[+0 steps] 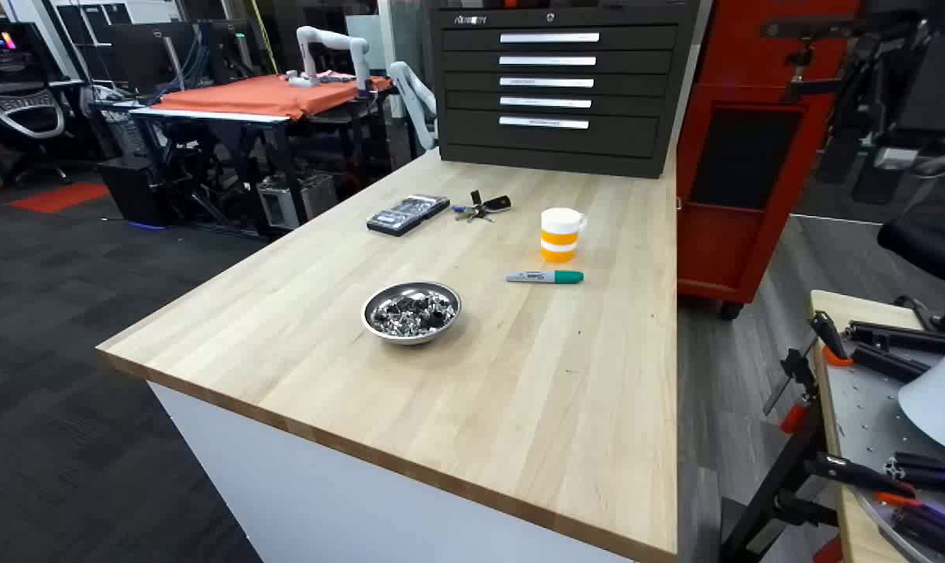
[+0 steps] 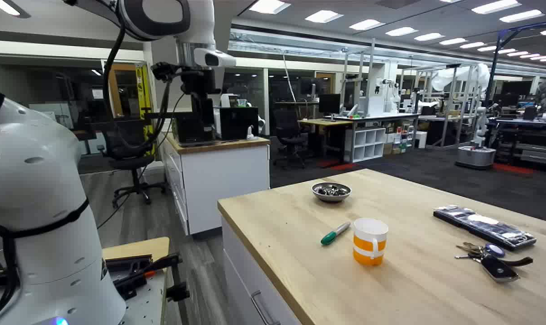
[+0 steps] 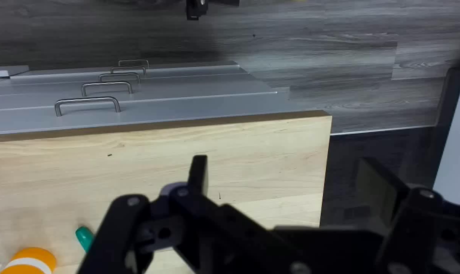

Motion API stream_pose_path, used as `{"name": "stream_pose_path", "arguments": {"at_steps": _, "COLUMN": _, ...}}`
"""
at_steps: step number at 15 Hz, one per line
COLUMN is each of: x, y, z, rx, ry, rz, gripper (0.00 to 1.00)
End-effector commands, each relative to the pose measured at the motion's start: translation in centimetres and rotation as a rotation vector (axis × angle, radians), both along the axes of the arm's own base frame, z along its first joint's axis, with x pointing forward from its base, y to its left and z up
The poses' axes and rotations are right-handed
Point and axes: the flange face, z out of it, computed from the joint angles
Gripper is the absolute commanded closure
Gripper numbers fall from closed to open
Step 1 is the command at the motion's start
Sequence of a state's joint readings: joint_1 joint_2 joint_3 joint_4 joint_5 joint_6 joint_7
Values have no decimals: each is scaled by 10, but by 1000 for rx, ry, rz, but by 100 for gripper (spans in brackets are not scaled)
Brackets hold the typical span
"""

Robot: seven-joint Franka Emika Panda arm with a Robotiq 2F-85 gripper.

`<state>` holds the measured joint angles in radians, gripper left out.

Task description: Put the marker in the mug

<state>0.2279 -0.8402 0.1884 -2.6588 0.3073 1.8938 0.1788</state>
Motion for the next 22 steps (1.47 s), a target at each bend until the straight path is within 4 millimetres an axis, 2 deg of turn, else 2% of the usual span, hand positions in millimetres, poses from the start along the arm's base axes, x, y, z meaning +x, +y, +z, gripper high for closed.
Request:
{"name": "stream_pose_path", "arguments": {"at_steps": 1, "x": 0, "y": 0, "z": 1, "rx": 0, "ry": 1, "rz": 0, "gripper": 0}}
{"name": "stream_pose_path", "arguments": {"at_steps": 8, "x": 0, "y": 0, "z": 1, "rx": 0, "ry": 1, "rz": 0, "gripper": 0}}
{"name": "stream_pose_path", "arguments": {"at_steps": 11, "x": 7, "y": -6, "z": -6, "rx": -61, "ry": -15, "rz": 9, "gripper": 0}}
{"name": "stream_pose_path", "arguments": {"at_steps": 16, "x": 29, "y": -23, "z": -18, "rx": -168, "ry": -57, "rz": 68, "gripper": 0}}
{"name": "stream_pose_path", "arguments": {"at_steps": 22, "x": 69, "y": -42, "z": -33, "rx": -238, "ry": -142, "rz": 160, "gripper": 0}}
